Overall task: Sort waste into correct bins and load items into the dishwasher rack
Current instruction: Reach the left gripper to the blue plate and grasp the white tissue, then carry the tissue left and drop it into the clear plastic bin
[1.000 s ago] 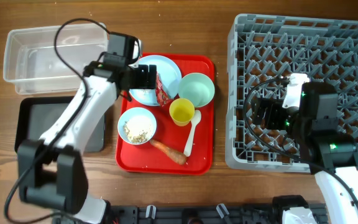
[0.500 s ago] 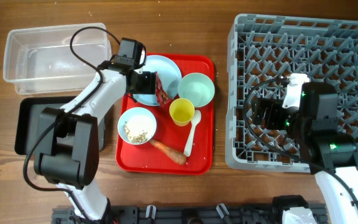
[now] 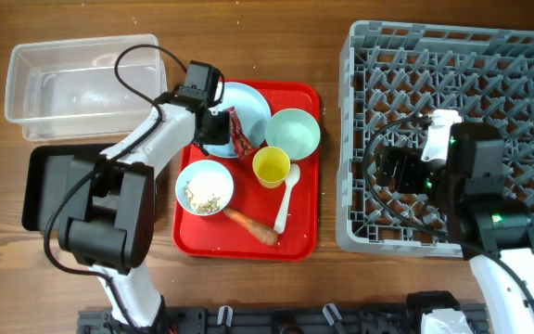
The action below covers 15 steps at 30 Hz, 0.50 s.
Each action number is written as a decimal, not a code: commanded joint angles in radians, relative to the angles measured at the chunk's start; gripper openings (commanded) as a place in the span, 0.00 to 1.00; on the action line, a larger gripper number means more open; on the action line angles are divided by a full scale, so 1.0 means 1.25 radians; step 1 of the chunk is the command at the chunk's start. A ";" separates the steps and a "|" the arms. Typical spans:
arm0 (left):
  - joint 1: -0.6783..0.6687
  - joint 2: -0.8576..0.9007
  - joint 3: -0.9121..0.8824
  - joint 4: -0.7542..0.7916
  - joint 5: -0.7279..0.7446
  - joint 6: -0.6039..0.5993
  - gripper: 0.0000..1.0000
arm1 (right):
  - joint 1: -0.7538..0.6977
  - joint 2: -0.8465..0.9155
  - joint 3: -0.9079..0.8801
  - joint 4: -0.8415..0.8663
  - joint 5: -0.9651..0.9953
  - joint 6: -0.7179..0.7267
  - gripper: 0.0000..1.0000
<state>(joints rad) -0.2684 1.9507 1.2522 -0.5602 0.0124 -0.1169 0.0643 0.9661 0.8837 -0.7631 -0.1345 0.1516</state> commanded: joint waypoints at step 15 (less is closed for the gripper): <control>0.169 -0.288 0.010 0.094 -0.074 -0.002 0.36 | -0.003 0.005 0.018 -0.003 -0.009 -0.015 1.00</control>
<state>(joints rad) -0.1642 1.6207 1.2541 -0.4637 -0.0589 -0.1169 0.0643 0.9668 0.8837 -0.7635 -0.1345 0.1516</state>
